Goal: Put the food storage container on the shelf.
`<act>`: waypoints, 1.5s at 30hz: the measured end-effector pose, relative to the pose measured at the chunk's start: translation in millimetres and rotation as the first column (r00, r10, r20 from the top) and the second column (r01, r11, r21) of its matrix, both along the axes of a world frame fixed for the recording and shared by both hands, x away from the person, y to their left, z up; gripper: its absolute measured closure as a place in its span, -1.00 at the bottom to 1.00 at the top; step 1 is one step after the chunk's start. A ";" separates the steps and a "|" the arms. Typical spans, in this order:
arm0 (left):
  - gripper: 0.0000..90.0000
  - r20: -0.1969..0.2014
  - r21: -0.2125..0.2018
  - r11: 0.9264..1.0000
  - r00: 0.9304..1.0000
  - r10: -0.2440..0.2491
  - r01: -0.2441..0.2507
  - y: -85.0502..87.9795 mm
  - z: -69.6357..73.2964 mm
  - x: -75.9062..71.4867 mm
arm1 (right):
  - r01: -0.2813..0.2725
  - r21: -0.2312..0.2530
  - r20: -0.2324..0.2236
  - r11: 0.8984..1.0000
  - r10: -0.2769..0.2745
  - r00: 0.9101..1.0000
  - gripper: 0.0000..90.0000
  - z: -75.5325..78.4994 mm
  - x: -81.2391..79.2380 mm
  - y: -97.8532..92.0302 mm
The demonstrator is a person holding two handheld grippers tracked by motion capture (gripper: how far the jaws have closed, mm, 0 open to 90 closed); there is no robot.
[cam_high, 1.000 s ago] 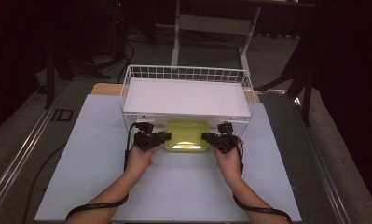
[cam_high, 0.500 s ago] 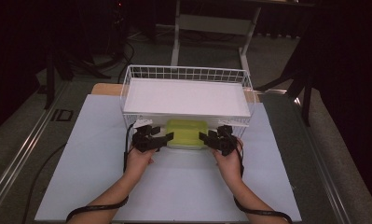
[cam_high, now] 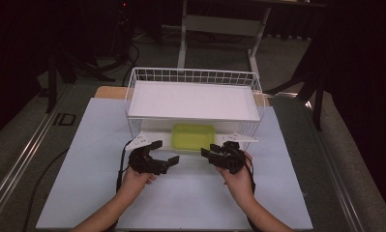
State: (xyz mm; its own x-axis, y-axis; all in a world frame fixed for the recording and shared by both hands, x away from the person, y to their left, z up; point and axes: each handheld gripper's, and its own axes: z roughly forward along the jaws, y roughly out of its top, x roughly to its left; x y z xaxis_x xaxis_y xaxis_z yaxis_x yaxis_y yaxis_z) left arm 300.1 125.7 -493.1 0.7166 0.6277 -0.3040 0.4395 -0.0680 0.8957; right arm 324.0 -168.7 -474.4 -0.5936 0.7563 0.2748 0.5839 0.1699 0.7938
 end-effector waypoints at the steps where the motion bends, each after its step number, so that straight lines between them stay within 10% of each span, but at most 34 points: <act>1: -0.95 0.001 -0.001 1.000 1.000 -0.007 0.007 1.4 1.2 -4.0 | -0.009 -0.004 -0.006 1.000 0.009 1.000 0.32 -1.5 -1.6 1.8; 8: -0.95 0.023 0.036 0.999 1.000 -0.011 0.010 6.3 -1.9 -26.4 | -0.021 -0.073 -0.036 0.997 0.019 0.999 1.00 -15.6 -4.6 14.5; 15: -0.95 -0.001 0.056 0.998 1.000 -0.017 0.017 2.9 -19.2 -29.4 | -0.027 -0.133 -0.040 0.991 0.022 0.999 1.00 -28.3 -0.4 32.8; 45: -0.95 0.031 0.030 0.999 0.999 0.035 -0.036 10.5 -22.5 -31.4 | 0.071 -0.121 -0.057 0.990 -0.078 0.995 1.00 -56.2 58.9 54.8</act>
